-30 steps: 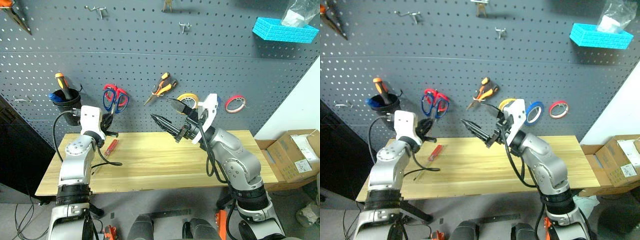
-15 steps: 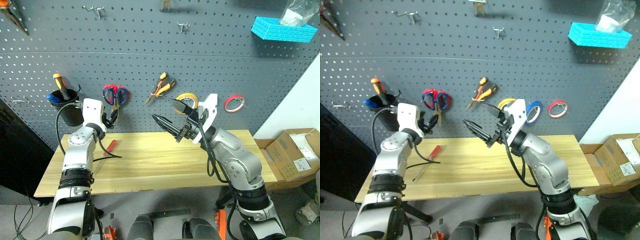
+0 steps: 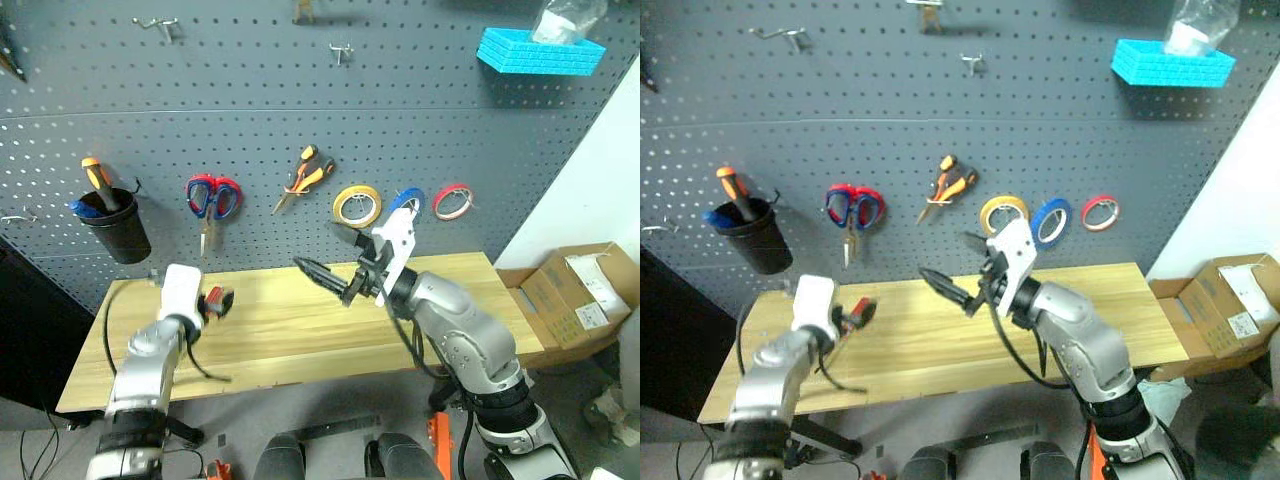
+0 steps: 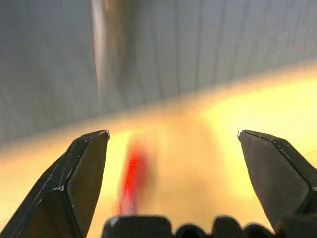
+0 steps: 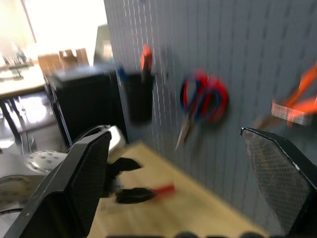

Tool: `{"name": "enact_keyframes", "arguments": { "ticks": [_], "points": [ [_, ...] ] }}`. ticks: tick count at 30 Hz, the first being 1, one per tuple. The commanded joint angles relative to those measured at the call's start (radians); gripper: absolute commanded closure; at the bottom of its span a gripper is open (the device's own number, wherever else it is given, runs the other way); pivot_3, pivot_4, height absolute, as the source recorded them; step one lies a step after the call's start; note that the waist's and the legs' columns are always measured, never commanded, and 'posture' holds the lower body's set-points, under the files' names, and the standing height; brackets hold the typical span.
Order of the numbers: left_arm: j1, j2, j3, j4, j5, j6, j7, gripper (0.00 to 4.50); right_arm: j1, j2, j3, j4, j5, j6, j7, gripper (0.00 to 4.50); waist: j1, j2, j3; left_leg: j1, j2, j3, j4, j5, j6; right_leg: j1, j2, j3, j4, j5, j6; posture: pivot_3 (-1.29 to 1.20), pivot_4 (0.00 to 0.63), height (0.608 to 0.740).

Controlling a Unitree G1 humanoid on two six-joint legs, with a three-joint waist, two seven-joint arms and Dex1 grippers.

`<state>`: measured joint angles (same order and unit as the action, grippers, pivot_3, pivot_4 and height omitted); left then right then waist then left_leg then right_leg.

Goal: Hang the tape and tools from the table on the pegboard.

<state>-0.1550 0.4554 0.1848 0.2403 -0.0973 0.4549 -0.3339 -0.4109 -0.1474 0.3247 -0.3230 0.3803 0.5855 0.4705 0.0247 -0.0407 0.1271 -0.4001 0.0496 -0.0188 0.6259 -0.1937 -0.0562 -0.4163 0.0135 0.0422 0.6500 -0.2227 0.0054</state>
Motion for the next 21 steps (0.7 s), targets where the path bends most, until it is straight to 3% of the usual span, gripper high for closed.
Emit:
{"name": "enact_keyframes", "arguments": {
  "ticks": [1, 7, 11, 16, 21],
  "points": [
    [-0.081, 0.048, 0.045, -0.028, -0.027, 0.055, -0.003, 0.03, -0.054, 0.025, 0.062, 0.008, -0.043, 0.036, -0.011, 0.00, 0.004, 0.001, 0.016, -0.001, 0.000, -0.003, -0.001, 0.000, 0.000, -0.001, 0.000, -0.002, 0.000, 0.000, 0.000, 0.14, 0.177, 0.740],
    [-0.178, 0.111, 0.022, 0.122, -0.020, 0.044, -0.073, 0.03, -0.109, 0.088, 0.105, 0.045, -0.051, 0.053, 0.014, 0.00, -0.001, 0.010, 0.059, -0.002, -0.002, -0.003, 0.000, 0.000, 0.000, -0.003, -0.003, -0.001, -0.001, 0.000, 0.000, 0.12, 0.247, 0.740],
    [-0.263, 0.132, -0.006, 0.252, 0.002, 0.001, -0.110, 0.03, -0.118, 0.091, 0.122, 0.039, -0.053, 0.065, 0.035, 0.00, -0.001, 0.006, 0.082, -0.005, -0.002, 0.000, 0.000, 0.000, 0.001, -0.005, -0.003, 0.000, -0.001, 0.000, 0.000, 0.11, 0.279, 0.740],
    [-0.353, 0.156, -0.041, 0.433, 0.035, -0.085, -0.148, 0.03, -0.161, 0.048, 0.167, 0.047, -0.112, 0.063, 0.069, 0.00, -0.002, 0.003, 0.106, -0.026, -0.002, -0.004, 0.001, -0.002, 0.004, -0.026, 0.000, -0.002, 0.002, 0.002, 0.007, 0.09, 0.306, 0.740],
    [-0.449, 0.170, -0.064, 0.617, 0.063, -0.177, -0.171, 0.03, -0.173, 0.048, 0.144, 0.035, -0.115, 0.102, 0.060, 0.00, -0.005, 0.002, 0.133, -0.028, -0.002, -0.005, 0.002, -0.003, 0.005, -0.030, 0.000, -0.004, 0.011, -0.001, 0.009, 0.07, 0.332, 0.740]
  ]
}}
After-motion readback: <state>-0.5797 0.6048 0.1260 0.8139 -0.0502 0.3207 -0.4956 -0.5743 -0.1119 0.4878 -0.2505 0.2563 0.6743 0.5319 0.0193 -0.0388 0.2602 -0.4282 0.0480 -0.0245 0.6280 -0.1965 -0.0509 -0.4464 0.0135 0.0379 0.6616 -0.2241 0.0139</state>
